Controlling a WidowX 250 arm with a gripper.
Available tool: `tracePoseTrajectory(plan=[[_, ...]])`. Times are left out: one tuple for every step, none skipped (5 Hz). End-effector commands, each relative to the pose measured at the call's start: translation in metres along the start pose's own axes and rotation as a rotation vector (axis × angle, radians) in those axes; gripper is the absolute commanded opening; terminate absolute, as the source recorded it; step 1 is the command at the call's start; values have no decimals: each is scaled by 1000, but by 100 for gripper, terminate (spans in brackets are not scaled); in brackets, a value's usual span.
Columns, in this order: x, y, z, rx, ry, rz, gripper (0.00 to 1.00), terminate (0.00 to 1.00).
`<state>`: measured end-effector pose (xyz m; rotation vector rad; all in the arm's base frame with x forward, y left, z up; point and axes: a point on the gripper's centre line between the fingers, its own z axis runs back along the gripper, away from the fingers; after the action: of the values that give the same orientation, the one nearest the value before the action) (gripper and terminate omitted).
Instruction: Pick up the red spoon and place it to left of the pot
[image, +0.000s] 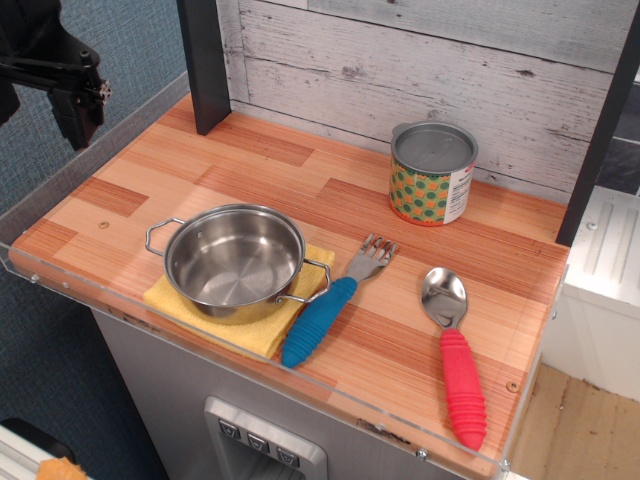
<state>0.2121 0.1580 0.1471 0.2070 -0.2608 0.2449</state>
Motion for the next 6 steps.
tracePoseTrajectory(plan=[[0,0,0,0,0,0,100,0],[0,-17,4,-37,-24,35,100,0],[0,-42,12,-84,-30,42,100,0],[5,-80,19,-112,-28,60,100,0],[11,-119,17,-146,9,164,100,0],[12,-162,11,-236,63,202,100,0]])
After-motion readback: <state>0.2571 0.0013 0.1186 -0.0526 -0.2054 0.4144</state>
